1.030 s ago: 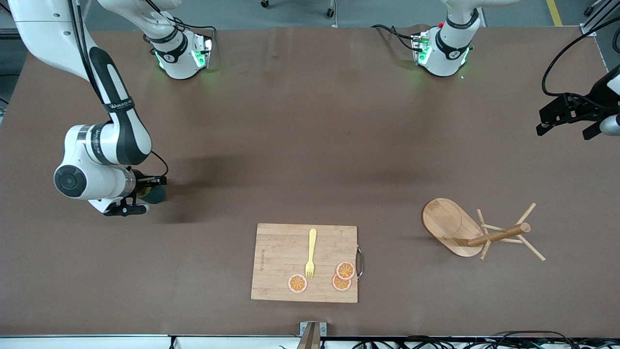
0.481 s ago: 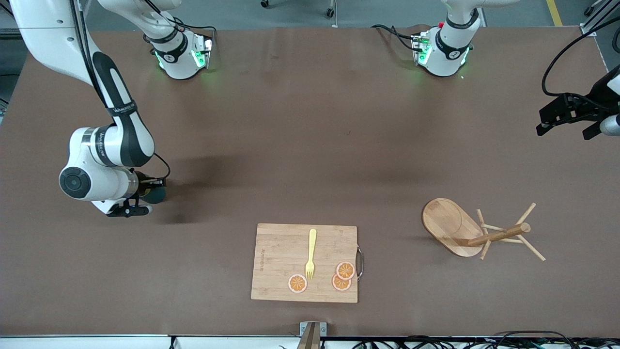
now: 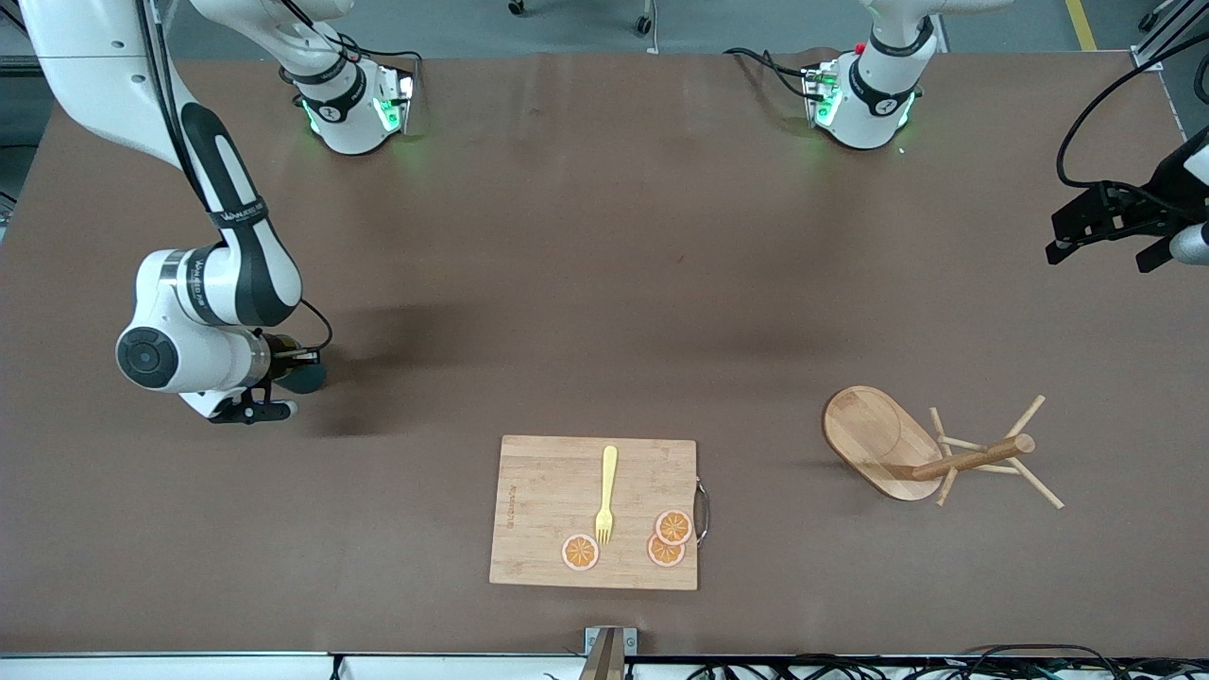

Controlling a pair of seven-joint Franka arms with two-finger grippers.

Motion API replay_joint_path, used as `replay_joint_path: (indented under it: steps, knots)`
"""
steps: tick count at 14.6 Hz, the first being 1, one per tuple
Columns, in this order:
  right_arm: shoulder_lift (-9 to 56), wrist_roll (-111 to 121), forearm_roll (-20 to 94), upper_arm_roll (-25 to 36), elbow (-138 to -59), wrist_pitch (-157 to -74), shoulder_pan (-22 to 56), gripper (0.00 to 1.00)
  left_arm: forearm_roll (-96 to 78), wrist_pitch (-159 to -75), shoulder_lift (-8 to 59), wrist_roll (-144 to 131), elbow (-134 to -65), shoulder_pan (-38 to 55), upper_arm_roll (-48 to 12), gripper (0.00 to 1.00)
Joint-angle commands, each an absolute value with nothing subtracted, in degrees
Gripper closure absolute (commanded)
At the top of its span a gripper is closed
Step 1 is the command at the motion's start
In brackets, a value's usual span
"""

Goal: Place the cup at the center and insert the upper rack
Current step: 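Lift the mug with the right gripper and carry it toward the table center, then lower the mug at center with the right gripper while the left gripper approaches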

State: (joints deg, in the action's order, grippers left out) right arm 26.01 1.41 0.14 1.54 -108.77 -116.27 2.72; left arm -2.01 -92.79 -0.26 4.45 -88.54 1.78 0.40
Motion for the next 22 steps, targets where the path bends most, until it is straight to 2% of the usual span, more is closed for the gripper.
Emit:
replay_joint_path:
  steps: [1,3,9,12,15,19,22]
  knots:
    - [25.49,-2.71,0.09,1.06,-102.68,-107.70,6.83,1.00,-2.37,-91.76,-0.35,3.96,-87.71,1.58,0.26,0.00]
    - [25.49,-8.66,0.17,1.06,-97.32,-103.38,11.05,0.98,-2.37,-91.76,-0.35,3.96,-87.71,1.58,0.26,0.00]
    - [26.01,-12.66,0.61,0.88,-90.63,-102.92,29.59,0.98,-2.46,-91.76,-0.35,4.04,-87.71,1.67,0.26,0.00]
    - [31.36,-13.18,2.19,0.88,-84.31,-102.92,38.56,1.00,-2.46,-91.76,-0.35,4.22,-87.71,1.49,0.26,0.00]
    - [38.21,-18.52,8.87,0.88,-76.49,-104.58,45.24,1.00,-2.55,-91.84,-0.09,4.39,-87.72,1.23,0.26,0.00]
    - [42.71,-27.14,9.75,0.79,-73.65,-112.22,50.00,1.00,-2.63,-92.46,0.35,3.61,-87.71,2.20,0.26,0.00]
    - [46.22,-31.62,11.51,0.88,-70.41,-113.38,52.03,1.00,-6.49,-92.37,0.00,3.69,-87.63,2.55,-0.87,0.00]
